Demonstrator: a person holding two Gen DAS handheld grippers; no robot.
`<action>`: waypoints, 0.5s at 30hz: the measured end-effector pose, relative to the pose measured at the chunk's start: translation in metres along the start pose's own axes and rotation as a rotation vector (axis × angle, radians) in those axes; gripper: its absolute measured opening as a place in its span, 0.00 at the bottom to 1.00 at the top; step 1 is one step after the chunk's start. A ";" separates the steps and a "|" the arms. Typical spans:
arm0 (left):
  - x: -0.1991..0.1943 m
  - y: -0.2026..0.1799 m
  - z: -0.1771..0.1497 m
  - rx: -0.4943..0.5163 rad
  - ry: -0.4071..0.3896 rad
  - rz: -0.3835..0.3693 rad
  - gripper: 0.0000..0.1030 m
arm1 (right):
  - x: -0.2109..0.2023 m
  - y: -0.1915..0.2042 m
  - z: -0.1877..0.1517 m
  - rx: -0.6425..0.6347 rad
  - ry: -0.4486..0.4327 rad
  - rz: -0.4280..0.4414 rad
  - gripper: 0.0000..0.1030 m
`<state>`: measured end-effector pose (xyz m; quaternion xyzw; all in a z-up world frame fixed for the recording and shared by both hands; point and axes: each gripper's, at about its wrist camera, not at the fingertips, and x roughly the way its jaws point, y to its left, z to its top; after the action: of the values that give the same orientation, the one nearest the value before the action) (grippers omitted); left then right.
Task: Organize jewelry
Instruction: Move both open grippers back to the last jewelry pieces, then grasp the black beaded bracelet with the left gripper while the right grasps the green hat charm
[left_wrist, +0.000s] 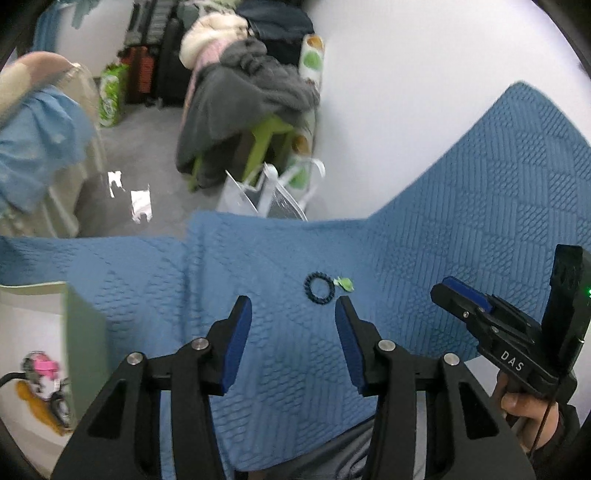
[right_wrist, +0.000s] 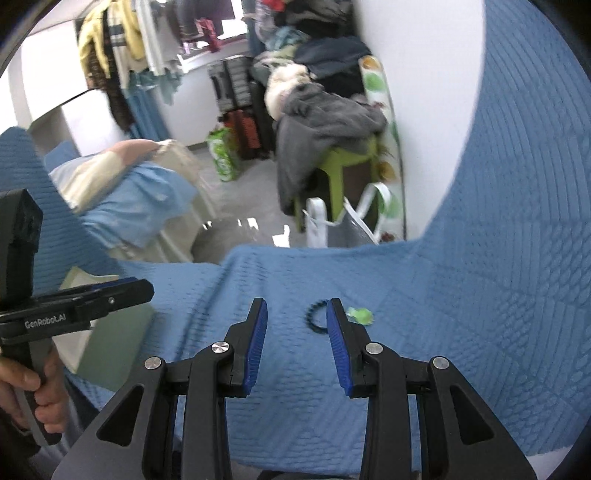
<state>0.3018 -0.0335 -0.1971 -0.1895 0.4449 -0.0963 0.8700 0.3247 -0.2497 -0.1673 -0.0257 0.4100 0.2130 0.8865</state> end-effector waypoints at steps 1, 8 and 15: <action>0.008 -0.003 0.000 0.001 0.013 -0.002 0.45 | 0.005 -0.009 -0.002 0.010 0.010 -0.005 0.30; 0.067 -0.014 -0.002 0.006 0.105 -0.014 0.40 | 0.045 -0.050 -0.015 0.058 0.082 -0.021 0.30; 0.119 -0.019 0.003 0.030 0.176 -0.014 0.37 | 0.090 -0.066 -0.020 0.089 0.165 -0.033 0.30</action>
<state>0.3737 -0.0900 -0.2755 -0.1702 0.5170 -0.1252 0.8295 0.3882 -0.2815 -0.2560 -0.0104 0.4904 0.1772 0.8532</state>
